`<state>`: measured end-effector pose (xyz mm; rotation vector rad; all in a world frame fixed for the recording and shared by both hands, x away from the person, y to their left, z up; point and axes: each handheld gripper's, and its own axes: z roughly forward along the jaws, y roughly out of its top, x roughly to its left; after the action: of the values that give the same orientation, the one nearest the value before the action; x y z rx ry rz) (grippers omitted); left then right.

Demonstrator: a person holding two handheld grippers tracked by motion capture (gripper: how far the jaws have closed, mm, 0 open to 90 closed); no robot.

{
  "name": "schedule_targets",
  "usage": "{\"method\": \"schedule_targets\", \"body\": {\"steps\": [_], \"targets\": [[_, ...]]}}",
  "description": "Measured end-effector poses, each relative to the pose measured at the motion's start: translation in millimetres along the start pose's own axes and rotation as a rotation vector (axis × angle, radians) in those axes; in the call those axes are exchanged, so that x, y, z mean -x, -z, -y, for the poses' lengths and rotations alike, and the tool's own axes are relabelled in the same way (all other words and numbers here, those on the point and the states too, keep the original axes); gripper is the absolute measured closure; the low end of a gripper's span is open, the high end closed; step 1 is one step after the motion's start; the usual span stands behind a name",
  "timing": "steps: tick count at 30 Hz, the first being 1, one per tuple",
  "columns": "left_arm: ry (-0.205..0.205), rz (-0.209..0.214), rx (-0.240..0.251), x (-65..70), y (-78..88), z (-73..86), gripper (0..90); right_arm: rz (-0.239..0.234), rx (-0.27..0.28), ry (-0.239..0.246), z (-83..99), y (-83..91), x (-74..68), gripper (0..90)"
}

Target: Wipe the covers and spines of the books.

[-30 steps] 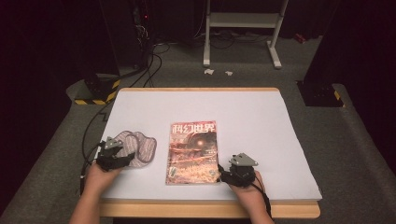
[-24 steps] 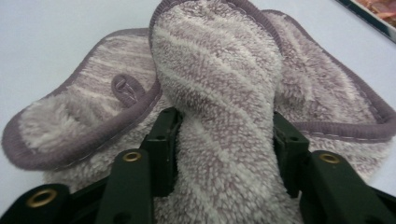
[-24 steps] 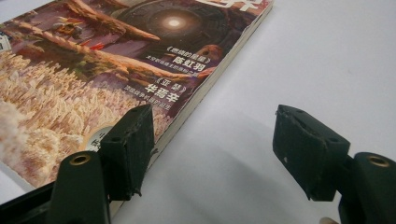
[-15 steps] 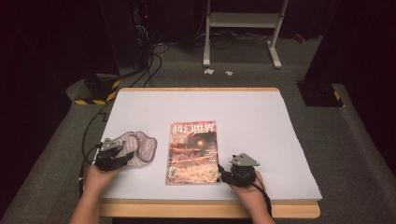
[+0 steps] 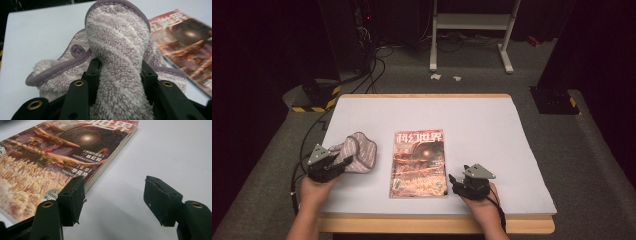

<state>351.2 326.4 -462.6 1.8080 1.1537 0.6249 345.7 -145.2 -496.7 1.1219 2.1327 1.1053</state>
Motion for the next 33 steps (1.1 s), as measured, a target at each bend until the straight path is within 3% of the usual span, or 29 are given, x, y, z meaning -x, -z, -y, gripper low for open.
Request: {"method": "schedule_targets", "body": {"steps": [8, 15, 19, 20, 22, 25, 28, 33], "targets": [[-0.013, 0.072, 0.062, 22.8, -0.2, -7.9, 61.1, 0.024, 0.003, -0.025, -4.2, 5.4, 5.5, 36.0], [-0.075, 0.121, 0.058, 48.0, -8.2, -10.5, 61.1, 0.016, -0.038, -0.017, -13.3, 8.2, 8.5, 38.0], [-0.112, 0.143, 0.039, 62.3, -13.6, -8.9, 61.1, 0.068, -0.041, -0.004, -12.9, 11.1, 13.1, 32.2], [-0.121, 0.147, 0.033, 65.8, -15.3, -8.3, 61.1, 0.081, -0.021, -0.016, -8.9, 12.5, 16.0, 32.4], [-0.135, 0.152, 0.017, 71.6, -19.3, -6.4, 61.1, 0.091, 0.016, -0.054, 0.1, 15.8, 19.4, 34.1], [-0.164, 0.166, -0.015, 82.4, -27.8, -2.4, 60.9, 0.096, 0.008, -0.030, 5.9, 18.0, 22.9, 32.1], [-0.198, 0.177, -0.053, 93.2, -36.1, 1.1, 60.9, 0.106, 0.034, -0.070, 9.1, 23.1, 31.0, 32.1], [-0.233, 0.207, -0.101, 106.5, -46.2, 5.8, 60.7, 0.113, 0.044, -0.095, 11.5, 24.9, 36.3, 32.1]]}}
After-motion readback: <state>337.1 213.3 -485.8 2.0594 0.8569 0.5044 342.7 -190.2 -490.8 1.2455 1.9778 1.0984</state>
